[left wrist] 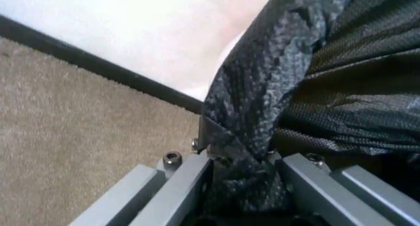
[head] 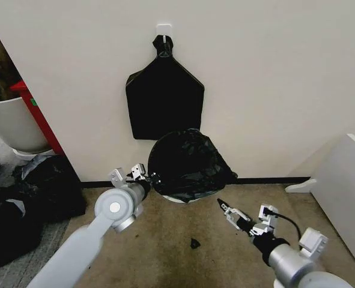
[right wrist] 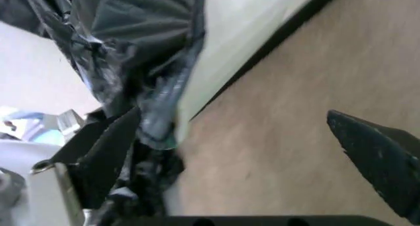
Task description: Place the garbage bag over the trash bin.
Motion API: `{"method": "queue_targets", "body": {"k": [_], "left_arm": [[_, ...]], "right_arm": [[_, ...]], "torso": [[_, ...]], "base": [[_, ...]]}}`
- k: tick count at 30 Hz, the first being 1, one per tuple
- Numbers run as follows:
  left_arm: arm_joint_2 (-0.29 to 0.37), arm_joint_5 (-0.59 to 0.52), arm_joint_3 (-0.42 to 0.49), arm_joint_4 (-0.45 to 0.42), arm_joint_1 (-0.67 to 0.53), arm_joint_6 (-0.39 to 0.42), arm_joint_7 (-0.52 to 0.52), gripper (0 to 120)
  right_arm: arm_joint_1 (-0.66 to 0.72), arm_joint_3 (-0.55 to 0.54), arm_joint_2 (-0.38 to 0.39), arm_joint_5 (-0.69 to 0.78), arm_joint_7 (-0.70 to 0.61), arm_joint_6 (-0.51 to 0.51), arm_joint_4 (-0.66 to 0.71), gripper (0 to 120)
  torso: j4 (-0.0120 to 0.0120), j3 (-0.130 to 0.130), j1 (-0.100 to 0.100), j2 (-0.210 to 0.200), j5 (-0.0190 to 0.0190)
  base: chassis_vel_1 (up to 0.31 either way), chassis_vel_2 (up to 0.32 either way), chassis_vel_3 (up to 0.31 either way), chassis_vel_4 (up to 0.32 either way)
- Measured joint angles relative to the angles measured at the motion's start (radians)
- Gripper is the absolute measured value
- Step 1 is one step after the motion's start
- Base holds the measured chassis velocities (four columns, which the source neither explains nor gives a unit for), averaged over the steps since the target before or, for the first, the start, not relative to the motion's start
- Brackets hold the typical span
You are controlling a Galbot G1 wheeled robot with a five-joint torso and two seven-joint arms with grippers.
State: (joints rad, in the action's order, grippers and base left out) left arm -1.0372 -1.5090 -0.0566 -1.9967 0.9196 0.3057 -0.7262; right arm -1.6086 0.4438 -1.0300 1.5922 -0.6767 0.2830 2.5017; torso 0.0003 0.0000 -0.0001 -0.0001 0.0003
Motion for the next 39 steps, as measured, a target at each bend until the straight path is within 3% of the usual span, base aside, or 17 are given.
{"method": "queue_targets", "body": {"k": [2,11,25,39], "left_arm": [[0.000,0.020,0.009,-0.010,0.003,0.000,0.009,0],[0.015,0.138,0.032,-0.028,0.023,-0.003,0.075,0],[0.014,0.146,0.033,-0.045,0.014,-0.004,0.074,0],[0.009,0.146,0.053,-0.032,-0.001,-0.004,0.074,0]], "right_arm": [[0.034,-0.011,-0.012,0.068,-0.051,-0.021,0.003,100],[0.074,-0.024,-0.033,0.119,-0.109,-0.027,0.002,100],[0.073,-0.040,-0.052,0.144,-0.192,0.011,0.000,100],[0.074,-0.038,-0.054,0.105,-0.186,0.021,-0.001,100]], "torso": [[-0.0001,0.000,0.000,0.000,-0.0004],[-0.0003,0.000,0.000,0.000,-0.0005],[-0.0004,0.000,0.000,0.000,-0.0003],[-0.0004,0.000,0.000,0.000,-0.0002]], "base": [[0.000,0.000,0.000,0.000],[0.000,0.000,0.000,0.000],[0.000,0.000,0.000,0.000],[0.000,0.000,0.000,0.000]]}}
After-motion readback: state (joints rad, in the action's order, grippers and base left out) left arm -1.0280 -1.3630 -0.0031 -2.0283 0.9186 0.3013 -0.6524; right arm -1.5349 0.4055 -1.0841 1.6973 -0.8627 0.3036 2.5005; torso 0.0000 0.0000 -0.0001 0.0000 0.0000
